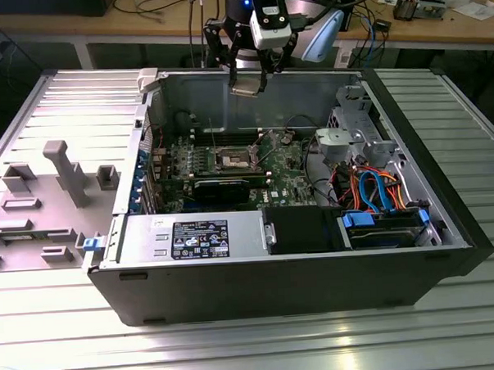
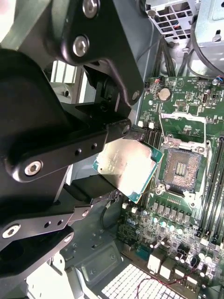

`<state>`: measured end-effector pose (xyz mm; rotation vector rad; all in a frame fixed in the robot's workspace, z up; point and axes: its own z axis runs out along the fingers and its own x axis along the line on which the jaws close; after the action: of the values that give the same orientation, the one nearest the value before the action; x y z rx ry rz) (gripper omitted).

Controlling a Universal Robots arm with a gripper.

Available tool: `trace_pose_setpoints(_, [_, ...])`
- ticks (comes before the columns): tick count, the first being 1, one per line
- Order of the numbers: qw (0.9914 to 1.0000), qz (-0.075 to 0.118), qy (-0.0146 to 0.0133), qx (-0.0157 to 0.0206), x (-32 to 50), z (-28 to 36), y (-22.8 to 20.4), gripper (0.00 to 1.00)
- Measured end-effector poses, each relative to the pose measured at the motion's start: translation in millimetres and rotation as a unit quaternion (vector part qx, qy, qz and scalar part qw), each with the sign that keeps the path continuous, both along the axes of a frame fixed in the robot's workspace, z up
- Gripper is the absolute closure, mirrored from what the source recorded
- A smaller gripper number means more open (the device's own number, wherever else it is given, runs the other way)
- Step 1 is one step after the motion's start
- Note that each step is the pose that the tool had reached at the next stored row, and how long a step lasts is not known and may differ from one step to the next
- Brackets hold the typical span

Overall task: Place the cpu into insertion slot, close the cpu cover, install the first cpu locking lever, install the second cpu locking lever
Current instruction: 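Place the cpu into insertion slot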

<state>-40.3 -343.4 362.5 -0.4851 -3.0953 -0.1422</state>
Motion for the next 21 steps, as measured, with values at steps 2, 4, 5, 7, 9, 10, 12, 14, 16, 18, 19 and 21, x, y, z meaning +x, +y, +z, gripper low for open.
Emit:
trace_pose_setpoints(2, [1.00000, 0.000, 0.0000, 0.0000, 0.0, 0.0, 0.0, 0.46])
trace_pose_setpoints(4, [1.00000, 0.000, 0.0000, 0.0000, 0.0, 0.0, 0.0, 0.46])
trace_pose_setpoints(5, [1.00000, 0.000, 0.0000, 0.0000, 0.0, 0.0, 0.0, 0.46])
trace_pose_setpoints(7, [1.00000, -0.002, 0.0000, 0.0000, 0.0, 0.0, 0.0, 0.46])
trace_pose_setpoints(9, [0.99999, -0.005, 0.0000, 0.0000, 0.0, 0.0, 0.0, 0.46])
trace_pose_setpoints(10, [0.99997, -0.008, 0.0000, 0.0000, 0.0, 0.0, 0.0, 0.46])
trace_pose_setpoints(12, [0.99990, -0.014, 0.0000, 0.0000, 0.0, 0.0, 0.0, 0.46])
trace_pose_setpoints(14, [0.99977, -0.022, 0.0000, 0.0000, 0.0, -0.1, 0.0, 0.46])
trace_pose_setpoints(16, [0.99952, -0.031, 0.0000, 0.0000, 0.0, -0.1, 0.0, 0.46])
trace_pose_setpoints(18, [0.99938, -0.035, 0.0000, 0.0000, 0.0, -0.1, 0.0, 0.46])
trace_pose_setpoints(19, [0.99937, -0.036, 0.0000, 0.0000, 0.0, -0.1, 0.0, 0.46])
trace_pose_setpoints(21, [0.99936, -0.036, 0.0000, 0.0000, 0.0, -0.1, 0.0, 0.46])
